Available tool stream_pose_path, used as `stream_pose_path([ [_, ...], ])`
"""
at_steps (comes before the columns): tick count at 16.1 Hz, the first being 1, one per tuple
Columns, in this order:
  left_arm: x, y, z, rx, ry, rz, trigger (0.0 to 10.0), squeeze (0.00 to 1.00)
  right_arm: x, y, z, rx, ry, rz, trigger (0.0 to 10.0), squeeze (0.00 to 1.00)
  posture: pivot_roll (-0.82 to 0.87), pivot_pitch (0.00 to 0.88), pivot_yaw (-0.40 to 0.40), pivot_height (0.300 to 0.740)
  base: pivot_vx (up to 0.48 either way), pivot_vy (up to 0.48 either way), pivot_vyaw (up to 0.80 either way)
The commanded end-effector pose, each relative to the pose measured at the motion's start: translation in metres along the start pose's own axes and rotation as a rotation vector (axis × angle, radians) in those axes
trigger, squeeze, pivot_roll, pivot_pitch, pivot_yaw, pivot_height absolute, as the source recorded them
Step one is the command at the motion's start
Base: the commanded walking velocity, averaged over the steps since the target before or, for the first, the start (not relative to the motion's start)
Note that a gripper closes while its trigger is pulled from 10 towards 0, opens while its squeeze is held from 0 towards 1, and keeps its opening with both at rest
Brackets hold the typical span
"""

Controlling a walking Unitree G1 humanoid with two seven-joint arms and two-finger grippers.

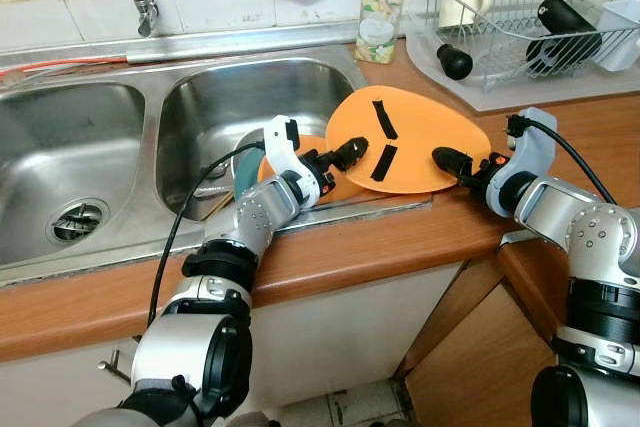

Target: Kitchen organization

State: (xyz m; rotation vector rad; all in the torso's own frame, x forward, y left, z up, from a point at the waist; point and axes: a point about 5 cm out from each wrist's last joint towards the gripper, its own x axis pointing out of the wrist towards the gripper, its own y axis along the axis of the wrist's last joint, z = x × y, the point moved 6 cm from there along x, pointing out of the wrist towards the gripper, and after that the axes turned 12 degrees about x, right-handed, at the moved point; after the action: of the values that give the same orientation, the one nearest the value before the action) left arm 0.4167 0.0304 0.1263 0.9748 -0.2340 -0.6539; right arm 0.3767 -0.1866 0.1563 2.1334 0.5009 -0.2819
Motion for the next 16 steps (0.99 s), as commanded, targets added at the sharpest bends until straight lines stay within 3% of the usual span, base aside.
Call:
stream_pose_path([
  [1,0.003,0.010,0.003,-0.001,-0.014,0.031,6.7,0.00,-0.001,-0.002,-0.010,-0.010,0.042,-0.006,10.0,0.00,-0.06,0.000,0.046,0.740,0.000,0.000,0.00],
  [2,0.003,0.012,0.003,0.003,-0.013,0.039,4.6,0.00,-0.001,-0.002,-0.011,-0.012,0.043,-0.006,10.0,0.00,-0.06,0.000,0.046,0.740,0.000,0.000,0.00],
  [3,0.002,0.017,0.002,0.002,-0.012,0.063,0.0,0.00,0.000,-0.002,-0.012,-0.017,0.044,-0.007,10.0,0.00,-0.06,0.000,0.045,0.740,0.000,0.000,0.00],
  [13,-0.004,0.041,0.006,-0.047,-0.057,0.160,0.0,0.00,0.001,0.000,-0.016,-0.042,0.054,0.017,10.0,0.00,-0.06,0.000,0.051,0.740,0.000,0.000,0.00],
  [16,-0.007,0.042,0.008,-0.016,-0.069,0.159,0.0,0.00,0.000,0.002,-0.017,-0.068,0.055,0.030,10.0,0.00,-0.06,0.000,0.052,0.740,0.000,0.000,0.00],
])
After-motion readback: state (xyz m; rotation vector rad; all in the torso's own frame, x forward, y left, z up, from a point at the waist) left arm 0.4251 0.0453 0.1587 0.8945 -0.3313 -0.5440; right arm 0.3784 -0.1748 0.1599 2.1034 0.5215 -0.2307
